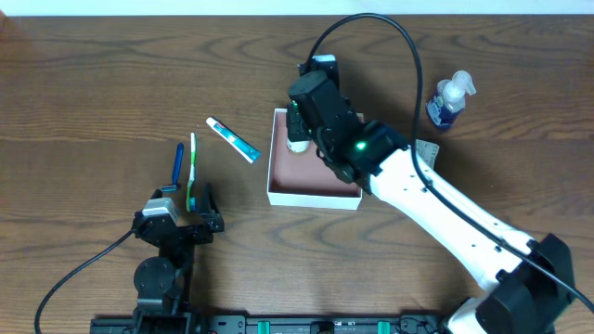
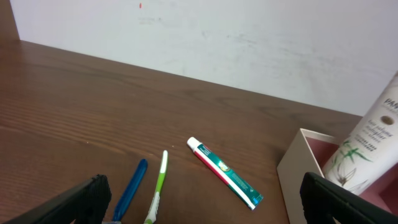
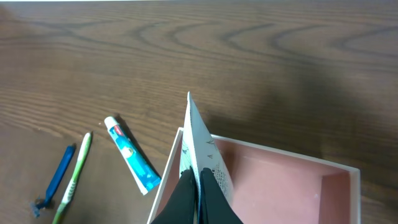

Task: Pack container
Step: 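Carry the lotion tube with right gripper over the box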

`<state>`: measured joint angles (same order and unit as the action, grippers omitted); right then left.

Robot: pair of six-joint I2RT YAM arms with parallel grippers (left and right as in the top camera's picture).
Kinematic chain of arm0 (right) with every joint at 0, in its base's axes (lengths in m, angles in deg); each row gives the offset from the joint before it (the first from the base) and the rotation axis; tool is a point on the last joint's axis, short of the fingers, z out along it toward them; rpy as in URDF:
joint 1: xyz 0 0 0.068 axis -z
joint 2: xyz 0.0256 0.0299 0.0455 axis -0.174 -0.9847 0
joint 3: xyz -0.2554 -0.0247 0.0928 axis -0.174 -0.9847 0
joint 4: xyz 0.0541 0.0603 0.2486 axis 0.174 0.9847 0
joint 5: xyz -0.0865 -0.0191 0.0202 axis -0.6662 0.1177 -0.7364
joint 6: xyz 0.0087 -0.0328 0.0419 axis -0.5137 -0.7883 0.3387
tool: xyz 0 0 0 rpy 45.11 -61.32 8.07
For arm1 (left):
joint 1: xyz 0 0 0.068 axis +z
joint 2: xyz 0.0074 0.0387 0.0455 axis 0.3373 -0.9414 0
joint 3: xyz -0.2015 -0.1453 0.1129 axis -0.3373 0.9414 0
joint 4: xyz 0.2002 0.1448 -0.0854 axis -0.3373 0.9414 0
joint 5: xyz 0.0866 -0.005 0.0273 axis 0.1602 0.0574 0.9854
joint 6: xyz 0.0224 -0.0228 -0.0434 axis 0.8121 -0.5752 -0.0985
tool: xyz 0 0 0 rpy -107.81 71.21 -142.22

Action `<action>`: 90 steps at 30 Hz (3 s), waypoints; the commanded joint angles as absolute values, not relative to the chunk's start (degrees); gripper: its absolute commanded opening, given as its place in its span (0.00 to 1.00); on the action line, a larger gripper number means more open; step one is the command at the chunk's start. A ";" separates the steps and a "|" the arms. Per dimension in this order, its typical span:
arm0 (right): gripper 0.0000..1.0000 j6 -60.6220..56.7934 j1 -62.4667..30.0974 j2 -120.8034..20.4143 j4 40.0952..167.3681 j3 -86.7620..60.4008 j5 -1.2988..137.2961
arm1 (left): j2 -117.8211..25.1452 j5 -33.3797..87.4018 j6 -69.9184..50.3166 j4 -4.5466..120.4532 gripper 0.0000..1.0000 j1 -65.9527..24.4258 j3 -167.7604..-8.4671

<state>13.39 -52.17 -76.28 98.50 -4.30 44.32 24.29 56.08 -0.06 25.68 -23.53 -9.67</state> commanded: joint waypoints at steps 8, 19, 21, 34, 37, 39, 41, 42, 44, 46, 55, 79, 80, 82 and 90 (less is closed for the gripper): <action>0.01 16.53 -52.85 -79.23 94.34 -3.16 40.21 | 24.27 56.54 1.14 27.80 0.98 -23.42 -8.47; 0.01 16.47 -52.85 -79.87 91.59 -3.16 38.85 | 24.27 56.52 1.14 27.80 0.98 -23.42 -8.47; 0.01 16.38 -52.85 -79.87 91.09 -3.16 38.70 | 24.27 56.54 1.14 27.80 0.98 -23.42 -8.47; 0.01 16.29 -52.85 -80.02 89.73 -3.16 38.74 | 24.27 56.52 1.14 27.80 0.98 -23.42 -8.47; 0.01 16.29 -52.85 -80.72 89.30 -3.16 38.74 | 24.27 56.54 1.14 27.80 0.98 -23.42 -8.47; 0.01 16.29 -52.85 -81.46 88.99 -3.16 38.81 | 24.27 56.54 1.14 27.80 0.98 -23.42 -8.47; 0.01 16.31 -52.87 -82.05 88.68 -3.16 39.29 | 24.27 56.52 1.14 27.80 0.98 -23.42 -8.47; 0.01 16.31 -52.85 -82.44 88.46 -3.16 39.44 | 24.27 56.52 1.12 27.80 0.98 -23.42 -8.47; 0.01 16.31 -52.92 -83.12 88.03 -3.16 39.44 | 24.27 56.54 1.14 27.80 0.98 -23.42 -8.47; 0.01 16.31 -53.05 -83.65 87.66 -3.16 39.44 | 24.27 56.52 1.14 27.80 0.98 -23.42 -8.47; 0.01 16.29 -53.26 -84.56 86.28 -3.16 39.40 | 24.27 56.52 1.14 27.80 0.98 -23.42 -8.47; 0.09 18.15 -54.69 -84.56 86.48 -3.16 40.45 | 24.27 56.54 1.14 27.80 0.98 -23.42 -8.47; 0.07 18.70 -54.69 -84.56 86.74 -3.16 40.34 | 24.27 56.54 1.14 27.80 0.98 -23.42 -8.47; 0.04 19.33 -54.69 -84.56 87.20 -3.16 40.01 | 24.27 56.54 1.14 27.80 0.98 -23.42 -8.47; 0.02 21.87 -54.73 -84.56 88.09 -3.16 38.90 | 24.27 56.52 1.14 27.80 0.98 -23.42 -8.47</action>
<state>19.35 -54.23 -84.06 87.44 -4.03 39.55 24.29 56.08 -0.04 25.68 -23.53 -9.67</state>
